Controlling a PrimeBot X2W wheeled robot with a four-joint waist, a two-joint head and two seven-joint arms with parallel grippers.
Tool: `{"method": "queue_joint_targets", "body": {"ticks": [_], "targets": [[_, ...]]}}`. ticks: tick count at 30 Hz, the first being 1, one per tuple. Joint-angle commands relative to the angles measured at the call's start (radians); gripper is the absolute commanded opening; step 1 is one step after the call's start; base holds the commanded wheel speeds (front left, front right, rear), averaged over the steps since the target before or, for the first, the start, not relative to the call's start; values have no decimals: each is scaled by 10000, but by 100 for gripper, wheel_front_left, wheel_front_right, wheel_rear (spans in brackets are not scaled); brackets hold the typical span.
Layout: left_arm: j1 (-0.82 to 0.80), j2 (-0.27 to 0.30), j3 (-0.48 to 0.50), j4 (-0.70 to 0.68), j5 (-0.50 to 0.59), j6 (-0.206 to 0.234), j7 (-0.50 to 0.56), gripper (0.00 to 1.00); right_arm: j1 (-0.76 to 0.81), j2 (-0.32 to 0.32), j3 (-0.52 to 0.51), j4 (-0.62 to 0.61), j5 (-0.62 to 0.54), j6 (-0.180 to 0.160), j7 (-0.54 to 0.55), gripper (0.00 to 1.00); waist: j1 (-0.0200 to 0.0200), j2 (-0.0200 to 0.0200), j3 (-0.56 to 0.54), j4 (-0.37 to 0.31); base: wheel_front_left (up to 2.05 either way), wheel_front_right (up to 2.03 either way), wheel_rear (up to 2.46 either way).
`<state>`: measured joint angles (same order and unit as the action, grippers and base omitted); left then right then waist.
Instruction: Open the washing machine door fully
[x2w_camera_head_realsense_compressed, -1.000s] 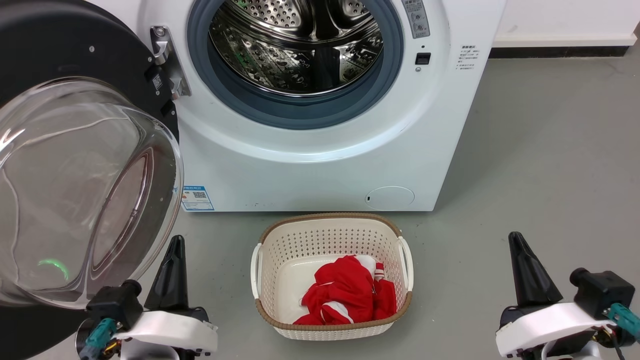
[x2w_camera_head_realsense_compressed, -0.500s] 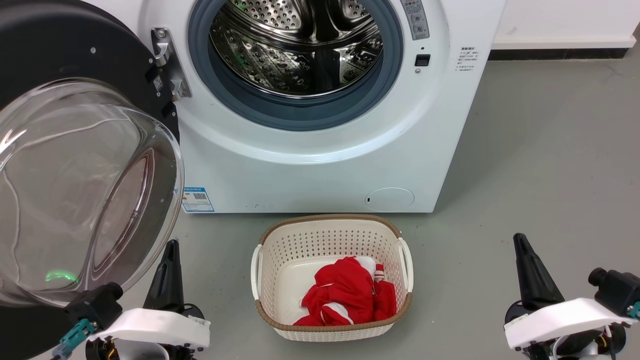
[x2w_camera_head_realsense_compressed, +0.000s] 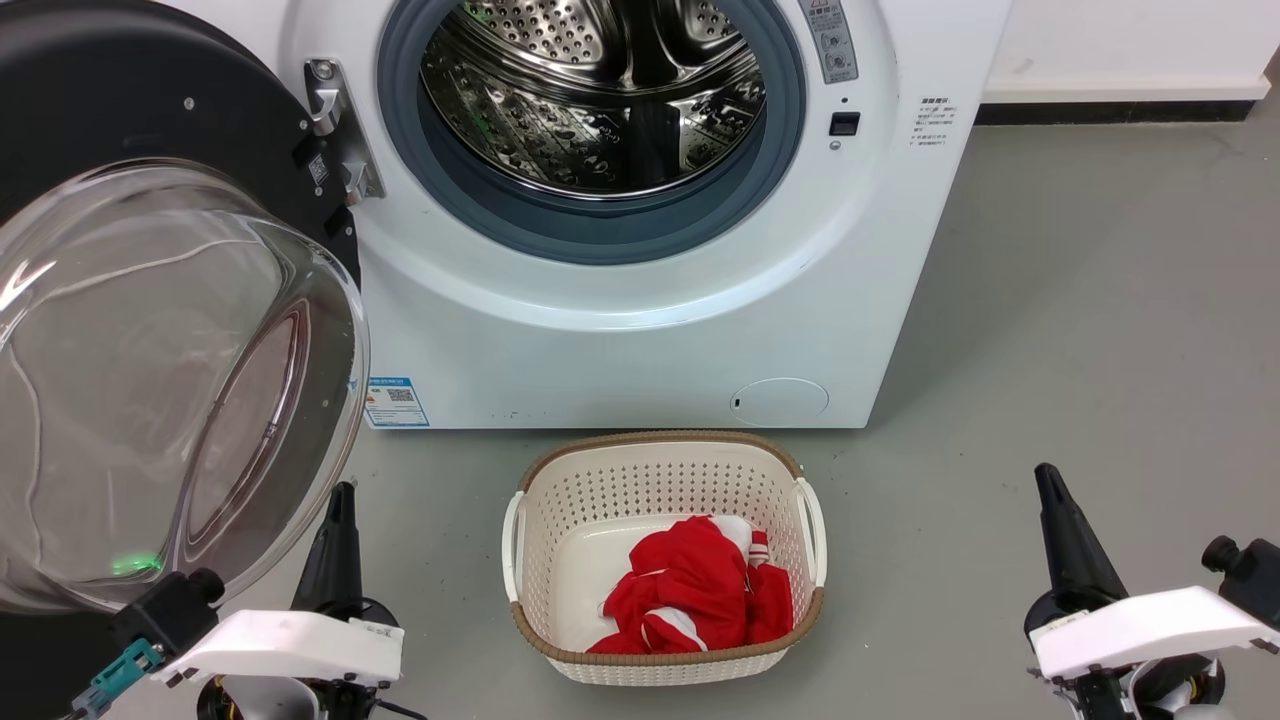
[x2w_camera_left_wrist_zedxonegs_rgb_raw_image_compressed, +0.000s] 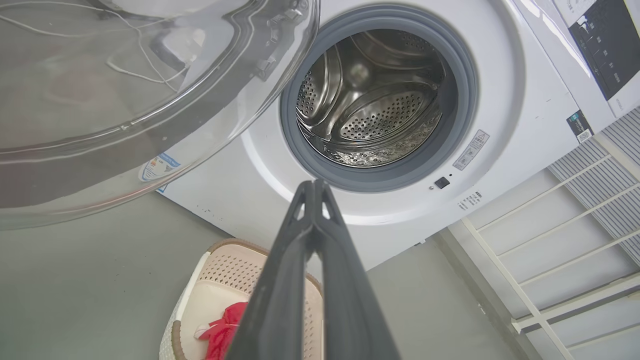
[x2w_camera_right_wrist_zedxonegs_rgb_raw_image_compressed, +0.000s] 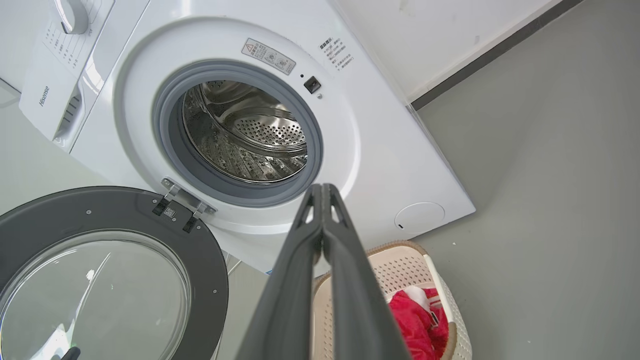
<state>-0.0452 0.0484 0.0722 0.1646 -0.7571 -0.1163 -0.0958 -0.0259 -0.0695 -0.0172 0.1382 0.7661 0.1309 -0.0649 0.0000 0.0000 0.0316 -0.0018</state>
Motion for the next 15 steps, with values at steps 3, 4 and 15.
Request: {"method": "queue_joint_targets", "body": {"ticks": [3,4,15], "targets": [[-284,25,54,-52,-507,-64,118,0,-303,-93,-36,-29,531,0,67,0,0,0,-8,1,0,0,0],[-293,25,61,-38,-644,-66,149,0,-308,-95,-43,-13,670,0,92,0,0,0,-11,1,0,0,0],[-378,26,132,107,-2063,-85,503,0,-409,-113,-123,169,2136,0,318,0,0,0,-47,3,0,0,0]]}}
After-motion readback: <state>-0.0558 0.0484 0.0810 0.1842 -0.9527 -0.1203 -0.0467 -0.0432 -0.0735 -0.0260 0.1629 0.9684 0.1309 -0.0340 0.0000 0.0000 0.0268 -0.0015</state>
